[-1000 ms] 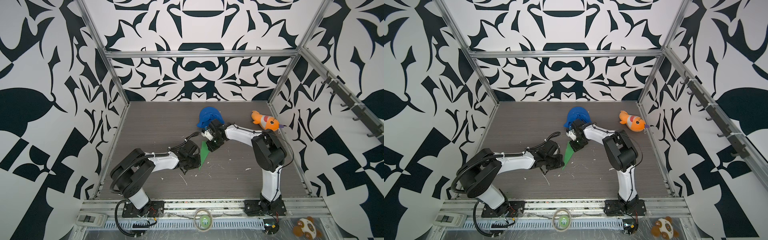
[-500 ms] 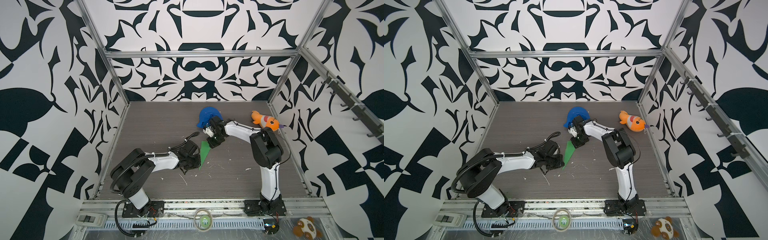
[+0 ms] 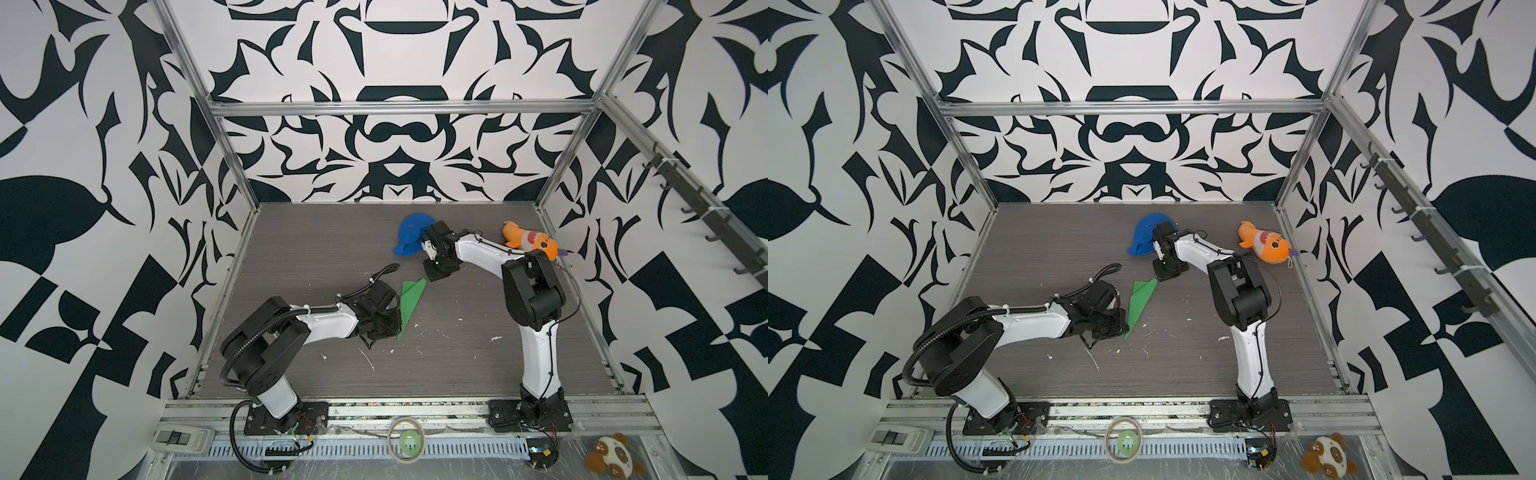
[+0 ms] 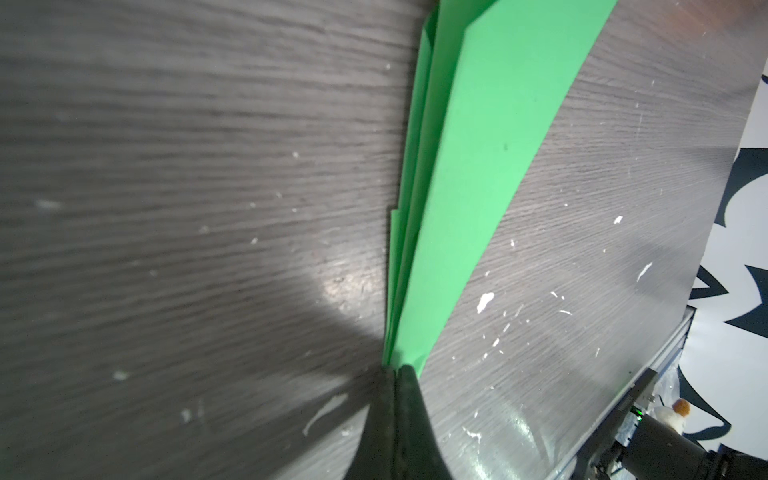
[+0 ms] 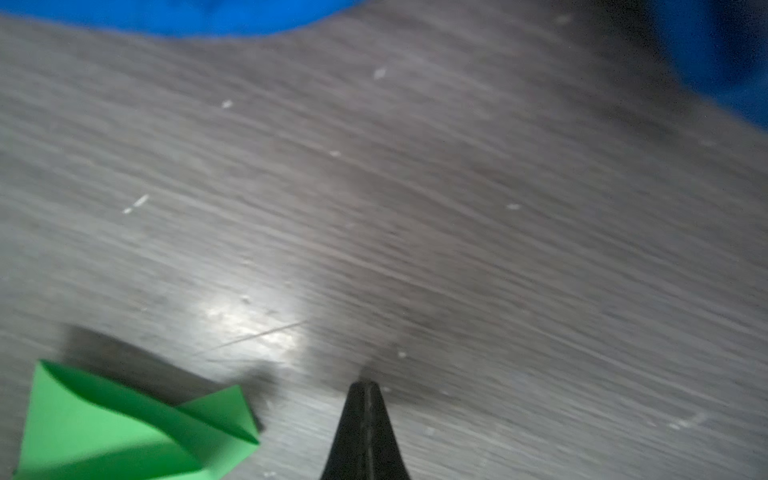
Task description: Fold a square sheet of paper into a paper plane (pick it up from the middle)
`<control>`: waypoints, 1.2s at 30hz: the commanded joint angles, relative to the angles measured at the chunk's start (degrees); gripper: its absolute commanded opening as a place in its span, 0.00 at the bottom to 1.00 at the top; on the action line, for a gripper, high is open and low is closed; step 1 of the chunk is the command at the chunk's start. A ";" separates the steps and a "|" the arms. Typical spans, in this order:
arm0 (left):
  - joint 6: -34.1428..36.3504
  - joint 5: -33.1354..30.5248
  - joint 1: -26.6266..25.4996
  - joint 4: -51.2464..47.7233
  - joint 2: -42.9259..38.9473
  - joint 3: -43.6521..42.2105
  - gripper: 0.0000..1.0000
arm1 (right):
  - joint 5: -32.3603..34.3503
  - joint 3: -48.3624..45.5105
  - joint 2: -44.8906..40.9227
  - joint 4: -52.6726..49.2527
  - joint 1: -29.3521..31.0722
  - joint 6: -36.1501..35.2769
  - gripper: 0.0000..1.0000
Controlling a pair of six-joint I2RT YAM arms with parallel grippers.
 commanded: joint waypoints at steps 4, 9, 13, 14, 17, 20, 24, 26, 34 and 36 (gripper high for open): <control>-0.28 -1.49 -0.06 -7.76 2.84 -1.16 0.00 | -5.90 -10.70 -15.75 4.02 0.88 4.80 0.00; -0.38 -1.56 -0.11 -7.56 2.84 -1.08 0.00 | -18.65 -19.11 -21.59 8.67 4.83 7.37 0.00; -0.45 -1.66 -0.10 -7.64 2.80 -1.08 0.00 | -23.01 -21.20 -21.82 10.72 7.92 9.00 0.00; -0.38 -1.65 -0.11 -7.64 2.60 -1.06 0.00 | -23.50 -21.59 -21.43 11.49 8.80 9.44 0.00; -0.39 -1.62 -0.11 -7.71 2.62 -0.87 0.00 | -24.70 -21.13 -18.77 11.73 10.54 9.38 0.00; -0.44 -1.52 -0.11 -7.69 2.72 -0.70 0.00 | -25.21 -20.68 -16.45 12.75 11.38 9.38 0.00; -0.38 -1.39 -0.06 -7.64 3.02 -0.47 0.00 | -24.29 -20.07 -13.87 12.62 11.48 9.35 0.00; -0.40 -1.28 -0.11 -7.72 2.88 -0.43 0.00 | -23.49 -20.00 -12.91 12.26 11.51 9.01 0.00; -0.85 -1.89 -0.11 -7.24 0.56 0.09 0.00 | -19.72 -20.12 -9.81 10.36 11.48 8.52 0.00; -1.52 -2.04 -0.18 -5.04 -1.17 0.21 0.00 | -19.07 -20.40 -9.31 10.00 11.48 8.65 0.00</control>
